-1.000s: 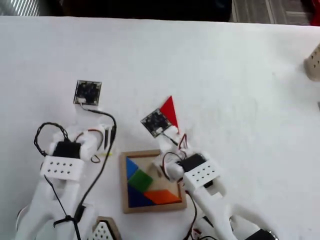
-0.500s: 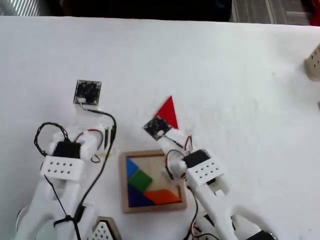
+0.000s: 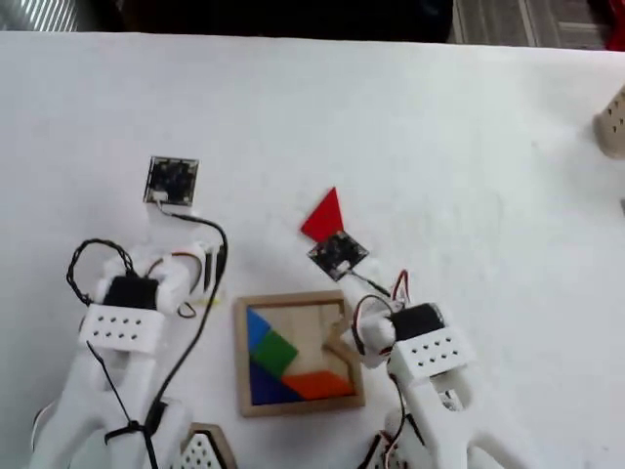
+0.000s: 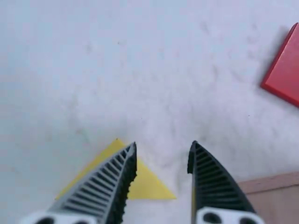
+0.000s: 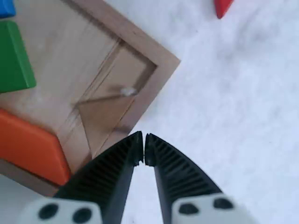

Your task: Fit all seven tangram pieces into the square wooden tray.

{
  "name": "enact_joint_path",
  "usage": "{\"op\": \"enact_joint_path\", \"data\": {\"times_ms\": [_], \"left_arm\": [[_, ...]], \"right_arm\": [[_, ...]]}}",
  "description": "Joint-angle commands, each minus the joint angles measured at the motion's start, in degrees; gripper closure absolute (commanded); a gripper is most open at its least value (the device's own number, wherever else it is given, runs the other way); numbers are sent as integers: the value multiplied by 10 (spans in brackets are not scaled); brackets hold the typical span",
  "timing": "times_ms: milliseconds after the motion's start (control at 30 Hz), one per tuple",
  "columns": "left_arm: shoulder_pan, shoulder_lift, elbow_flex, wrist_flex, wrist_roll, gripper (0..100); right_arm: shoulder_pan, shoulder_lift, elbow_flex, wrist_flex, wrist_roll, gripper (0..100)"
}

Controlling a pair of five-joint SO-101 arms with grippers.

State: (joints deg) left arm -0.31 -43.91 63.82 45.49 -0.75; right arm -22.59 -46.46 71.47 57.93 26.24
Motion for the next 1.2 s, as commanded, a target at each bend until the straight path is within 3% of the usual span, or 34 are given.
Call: {"op": "enact_joint_path", "data": {"times_ms": [0,333,967,1167], "left_arm": [[-1,-14,-3,-13,3,813],[-1,-14,-3,-13,3,813],[-1,-14,-4,-13,3,813],[-1,-14,-4,-13,3,813]], "right_arm": [[-28,7,-4,-8,10,978],[-83,95,-25,-26,7,980],[-145,37,-16,-1,8,979],[-218,37,-17,-1,-1,980]]}}
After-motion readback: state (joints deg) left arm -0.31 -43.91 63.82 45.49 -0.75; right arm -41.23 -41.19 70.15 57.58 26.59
